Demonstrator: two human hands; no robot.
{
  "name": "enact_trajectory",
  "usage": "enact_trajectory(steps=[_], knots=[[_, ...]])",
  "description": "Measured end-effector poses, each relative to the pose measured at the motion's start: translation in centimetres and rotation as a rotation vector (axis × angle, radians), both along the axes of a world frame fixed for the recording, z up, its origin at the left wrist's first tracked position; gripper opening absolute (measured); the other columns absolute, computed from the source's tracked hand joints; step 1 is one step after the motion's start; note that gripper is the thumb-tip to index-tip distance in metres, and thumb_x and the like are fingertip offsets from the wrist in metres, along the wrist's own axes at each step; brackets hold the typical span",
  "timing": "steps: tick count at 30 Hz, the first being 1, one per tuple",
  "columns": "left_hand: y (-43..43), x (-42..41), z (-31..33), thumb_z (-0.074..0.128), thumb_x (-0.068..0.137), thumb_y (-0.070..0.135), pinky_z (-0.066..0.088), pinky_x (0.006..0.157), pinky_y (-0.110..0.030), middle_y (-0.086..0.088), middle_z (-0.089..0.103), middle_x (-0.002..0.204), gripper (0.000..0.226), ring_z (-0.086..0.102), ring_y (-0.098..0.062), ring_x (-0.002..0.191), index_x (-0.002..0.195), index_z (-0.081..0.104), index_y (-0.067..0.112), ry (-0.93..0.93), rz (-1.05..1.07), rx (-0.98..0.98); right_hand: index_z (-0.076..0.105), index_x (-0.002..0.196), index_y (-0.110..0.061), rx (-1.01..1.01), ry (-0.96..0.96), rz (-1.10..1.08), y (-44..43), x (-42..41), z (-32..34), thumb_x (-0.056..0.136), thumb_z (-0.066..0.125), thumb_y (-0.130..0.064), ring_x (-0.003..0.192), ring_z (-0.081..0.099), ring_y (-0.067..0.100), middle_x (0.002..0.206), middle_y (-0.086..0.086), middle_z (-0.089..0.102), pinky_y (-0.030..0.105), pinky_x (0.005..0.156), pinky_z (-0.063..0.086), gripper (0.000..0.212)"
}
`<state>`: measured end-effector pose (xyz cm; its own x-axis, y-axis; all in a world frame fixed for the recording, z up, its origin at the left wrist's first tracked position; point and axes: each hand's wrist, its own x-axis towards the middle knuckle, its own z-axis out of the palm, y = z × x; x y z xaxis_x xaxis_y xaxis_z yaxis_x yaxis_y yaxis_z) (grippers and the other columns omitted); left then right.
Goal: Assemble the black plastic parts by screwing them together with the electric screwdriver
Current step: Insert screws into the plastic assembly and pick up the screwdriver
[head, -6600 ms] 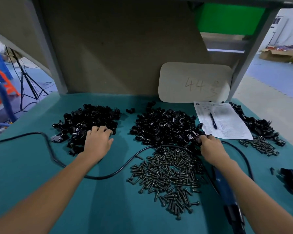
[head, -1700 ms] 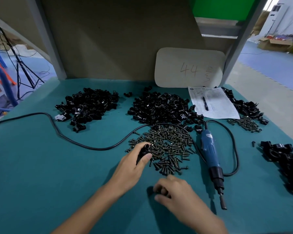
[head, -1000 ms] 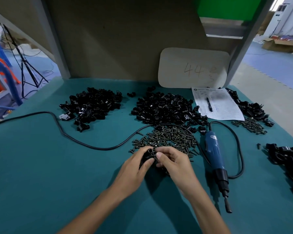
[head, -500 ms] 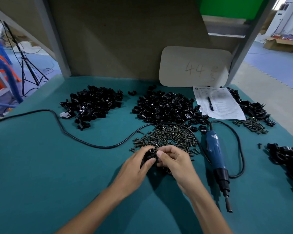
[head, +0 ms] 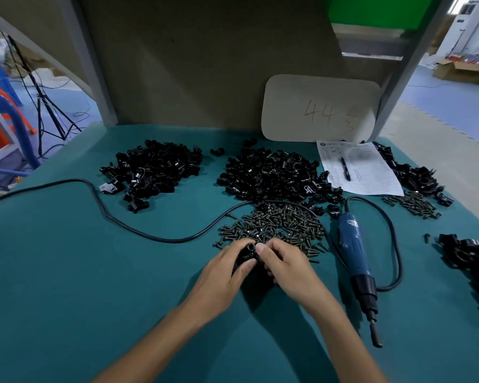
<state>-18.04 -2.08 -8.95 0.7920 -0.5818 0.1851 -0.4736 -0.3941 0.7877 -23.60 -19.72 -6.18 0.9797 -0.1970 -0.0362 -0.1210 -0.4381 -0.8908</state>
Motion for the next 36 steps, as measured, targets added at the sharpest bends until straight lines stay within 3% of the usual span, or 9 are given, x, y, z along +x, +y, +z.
enact_trajectory(steps=[3, 7, 10, 12, 16, 20, 24, 26, 36], knots=[[0.1, 0.0, -0.1, 0.041, 0.104, 0.055, 0.042, 0.099, -0.015, 0.025, 0.052, 0.136, 0.039, 0.047, 0.010, 0.123, 0.142, 0.038, 0.047, -0.002, 0.001, 0.019, 0.062, 0.083, -0.025, -0.262, -0.022, -0.049, -0.7, -0.6, 0.8, 0.100, 0.048, -0.057, 0.065, 0.057, 0.002, 0.071, -0.011, 0.064, 0.034, 0.064, 0.048, 0.038], [0.1, -0.1, -0.2, 0.036, 0.102, 0.063, 0.034, 0.087, -0.004, 0.028, 0.049, 0.134, 0.040, 0.040, 0.022, 0.119, 0.140, 0.032, 0.054, -0.007, 0.019, 0.053, 0.062, 0.112, -0.025, -0.487, -0.062, -0.330, -5.9, -2.7, 2.5, 0.095, 0.060, -0.053, 0.094, 0.064, 0.013, 0.104, -0.006, 0.066, 0.033, 0.078, 0.052, 0.032], [0.0, -0.1, -0.2, 0.037, 0.102, 0.062, 0.035, 0.085, -0.004, 0.029, 0.049, 0.133, 0.038, 0.040, 0.021, 0.119, 0.139, 0.031, 0.056, 0.003, 0.020, 0.051, 0.046, 0.138, -0.015, -0.660, 0.207, -0.520, -10.3, -4.2, 2.7, 0.091, 0.066, -0.057, 0.111, 0.057, 0.036, 0.125, 0.013, 0.060, 0.047, 0.086, 0.049, 0.066], [0.0, -0.1, -0.1, 0.037, 0.101, 0.063, 0.036, 0.087, -0.005, 0.030, 0.048, 0.133, 0.039, 0.039, 0.021, 0.120, 0.139, 0.031, 0.056, 0.007, 0.021, 0.051, 0.038, 0.144, -0.016, -0.625, 0.404, -0.503, -11.9, -4.5, 2.5, 0.089, 0.065, -0.063, 0.109, 0.058, 0.036, 0.122, 0.012, 0.062, 0.045, 0.082, 0.049, 0.077], [0.1, -0.2, -0.1, 0.036, 0.100, 0.064, 0.041, 0.092, -0.018, 0.025, 0.053, 0.132, 0.040, 0.048, 0.010, 0.118, 0.139, 0.032, 0.056, 0.024, 0.030, 0.041, 0.043, 0.148, -0.014, -0.319, 0.359, -0.510, -13.7, -4.7, 1.3, 0.090, 0.070, -0.055, 0.119, 0.058, 0.033, 0.131, 0.008, 0.061, 0.045, 0.093, 0.049, 0.076], [0.0, -0.1, -0.1, 0.037, 0.101, 0.062, 0.037, 0.088, -0.010, 0.027, 0.052, 0.131, 0.039, 0.044, 0.017, 0.117, 0.139, 0.032, 0.056, 0.010, 0.026, 0.065, 0.061, 0.120, -0.003, 0.253, 0.132, -0.623, -13.1, -4.9, 0.1, 0.102, 0.061, -0.035, 0.099, 0.059, 0.023, 0.111, 0.008, 0.064, 0.039, 0.084, 0.044, 0.037], [0.0, -0.1, -0.1, 0.037, 0.102, 0.062, 0.033, 0.087, -0.002, 0.032, 0.047, 0.131, 0.038, 0.037, 0.027, 0.116, 0.139, 0.032, 0.056, 0.000, 0.016, 0.084, 0.059, 0.128, -0.008, 0.681, -0.082, -0.708, -11.9, -4.8, 0.5, 0.106, 0.053, -0.035, 0.106, 0.062, 0.025, 0.112, 0.011, 0.069, 0.042, 0.102, 0.049, 0.035], [0.0, -0.1, 0.0, 0.037, 0.101, 0.063, 0.034, 0.087, -0.002, 0.032, 0.047, 0.131, 0.038, 0.038, 0.025, 0.117, 0.139, 0.033, 0.057, 0.004, 0.016, 0.089, 0.056, 0.131, -0.006, 0.874, -0.177, -0.685, -11.5, -4.8, 1.1, 0.105, 0.054, -0.035, 0.106, 0.067, 0.024, 0.115, 0.016, 0.071, 0.042, 0.093, 0.058, 0.039], [-0.1, -0.3, -0.1, 0.033, 0.099, 0.068, 0.031, 0.094, -0.009, 0.034, 0.041, 0.138, 0.044, 0.035, 0.025, 0.118, 0.141, 0.030, 0.057, -0.019, -0.006, 0.159, 0.051, 0.128, -0.012, 1.239, -0.297, -0.603, -8.5, -3.3, -0.3, 0.099, 0.058, -0.029, 0.112, 0.071, 0.031, 0.122, 0.021, 0.072, 0.047, 0.079, 0.063, 0.035]])
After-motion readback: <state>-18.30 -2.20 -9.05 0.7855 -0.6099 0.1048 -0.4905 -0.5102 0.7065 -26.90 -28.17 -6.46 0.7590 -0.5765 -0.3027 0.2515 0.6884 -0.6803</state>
